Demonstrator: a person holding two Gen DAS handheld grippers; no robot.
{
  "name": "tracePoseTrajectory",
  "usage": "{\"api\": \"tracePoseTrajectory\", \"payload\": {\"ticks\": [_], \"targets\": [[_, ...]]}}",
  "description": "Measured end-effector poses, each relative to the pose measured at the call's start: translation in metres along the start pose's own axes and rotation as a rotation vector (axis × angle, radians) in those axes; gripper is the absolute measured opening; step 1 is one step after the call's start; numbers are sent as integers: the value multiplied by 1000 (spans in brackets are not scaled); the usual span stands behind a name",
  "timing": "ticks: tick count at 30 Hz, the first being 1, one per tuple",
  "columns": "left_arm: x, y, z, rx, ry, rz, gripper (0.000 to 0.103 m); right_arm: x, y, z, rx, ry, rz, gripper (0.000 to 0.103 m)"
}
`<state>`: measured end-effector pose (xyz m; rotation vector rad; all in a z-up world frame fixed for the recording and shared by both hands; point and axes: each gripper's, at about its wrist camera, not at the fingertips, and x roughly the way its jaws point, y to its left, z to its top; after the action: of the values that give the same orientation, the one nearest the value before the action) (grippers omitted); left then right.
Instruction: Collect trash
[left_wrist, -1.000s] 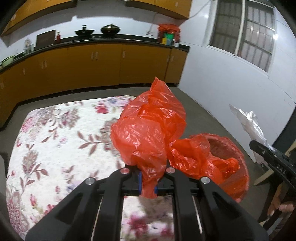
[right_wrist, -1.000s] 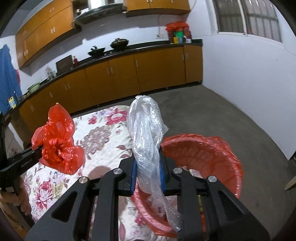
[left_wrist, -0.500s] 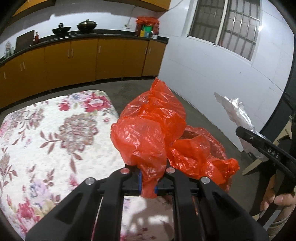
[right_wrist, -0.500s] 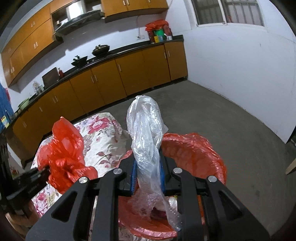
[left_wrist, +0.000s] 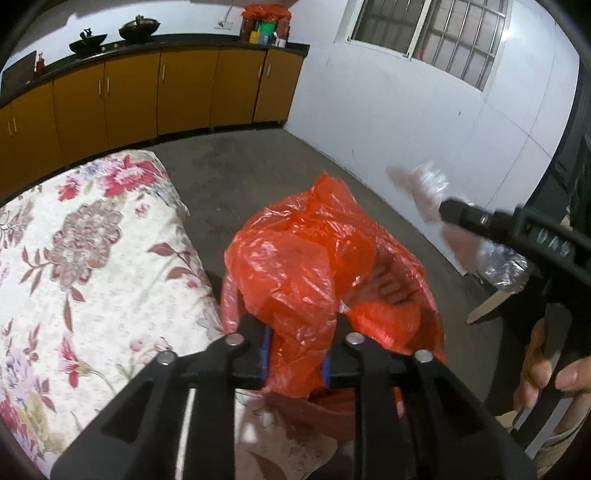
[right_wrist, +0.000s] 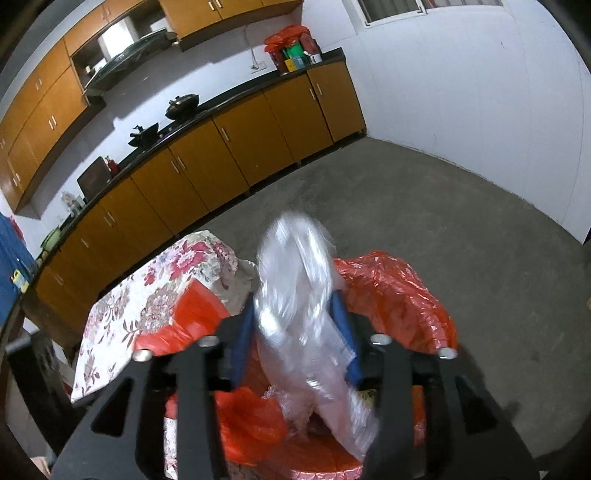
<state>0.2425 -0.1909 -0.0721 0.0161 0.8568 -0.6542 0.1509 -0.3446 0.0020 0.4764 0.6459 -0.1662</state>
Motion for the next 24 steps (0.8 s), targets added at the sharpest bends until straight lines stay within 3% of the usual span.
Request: {"api": "tracePoseTrajectory", "payload": {"ticks": [13,15,18,22,24], "targets": [[-2,-5,-13,-3,12,-24,53,-32,-6,-16,-37,-53,-66,71],[-11,-7,-14,-1,-12,-12,58,-41,-5,-18,-51,-72,-92,83],[-31,-5,-17,-27,-61,16,67,-60,-2,-23,-93,-119,-135,94],[-69,2,-27,-53,-157,95,85,-83,9,-32,-168,-183,-221,97],[-92,7,-36,-65,-211,145,88,-96,15,-39,-197,-233,-255,97]]}}
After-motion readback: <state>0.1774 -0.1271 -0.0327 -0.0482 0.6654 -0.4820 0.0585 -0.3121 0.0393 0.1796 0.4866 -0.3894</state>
